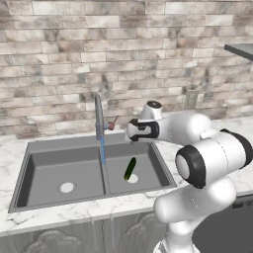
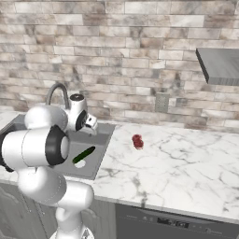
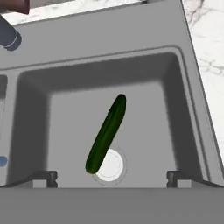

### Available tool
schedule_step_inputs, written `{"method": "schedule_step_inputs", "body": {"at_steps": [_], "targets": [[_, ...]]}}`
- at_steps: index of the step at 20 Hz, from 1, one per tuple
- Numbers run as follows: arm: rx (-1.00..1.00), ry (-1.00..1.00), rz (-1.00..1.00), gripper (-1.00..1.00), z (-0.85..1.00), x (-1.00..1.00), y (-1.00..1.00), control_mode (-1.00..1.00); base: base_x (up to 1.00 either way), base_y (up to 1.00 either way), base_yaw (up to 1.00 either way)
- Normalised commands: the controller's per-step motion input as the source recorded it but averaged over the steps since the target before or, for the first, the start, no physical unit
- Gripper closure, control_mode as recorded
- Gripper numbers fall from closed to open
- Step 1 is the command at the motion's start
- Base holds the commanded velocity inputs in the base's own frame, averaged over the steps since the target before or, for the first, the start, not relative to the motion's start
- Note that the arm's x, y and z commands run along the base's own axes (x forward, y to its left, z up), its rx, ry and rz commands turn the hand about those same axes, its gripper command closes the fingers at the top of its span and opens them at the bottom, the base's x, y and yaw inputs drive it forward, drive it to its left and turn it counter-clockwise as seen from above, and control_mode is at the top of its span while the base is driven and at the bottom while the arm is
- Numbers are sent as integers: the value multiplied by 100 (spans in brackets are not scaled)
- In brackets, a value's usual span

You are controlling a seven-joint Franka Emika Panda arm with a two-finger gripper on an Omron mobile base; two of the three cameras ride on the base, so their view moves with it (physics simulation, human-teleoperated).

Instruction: Turn on the sink faucet. Then move the cucumber from the counter to the sink. Turn off the sink. Move the vegetable from the sink to the pot next to the stove. Finally move the pot to the rear left burner.

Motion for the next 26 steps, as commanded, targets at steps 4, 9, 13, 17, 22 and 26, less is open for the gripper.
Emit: {"method": "schedule_step_inputs", "body": {"at_steps": [4,9,13,17,22,26], "targets": [[0,-14,38,-100,25,15,0,-100,0,0,0],[0,-14,41,-100,9,16,0,-100,0,0,0],[0,-19,40,-100,0,15,-3,-100,0,0,0],[0,-17,32,-100,-3,13,-7,-100,0,0,0],[0,-1,3,-100,-1,9,-3,-100,0,0,0],[2,-14,14,-100,0,27,0,-100,0,0,0]]}}
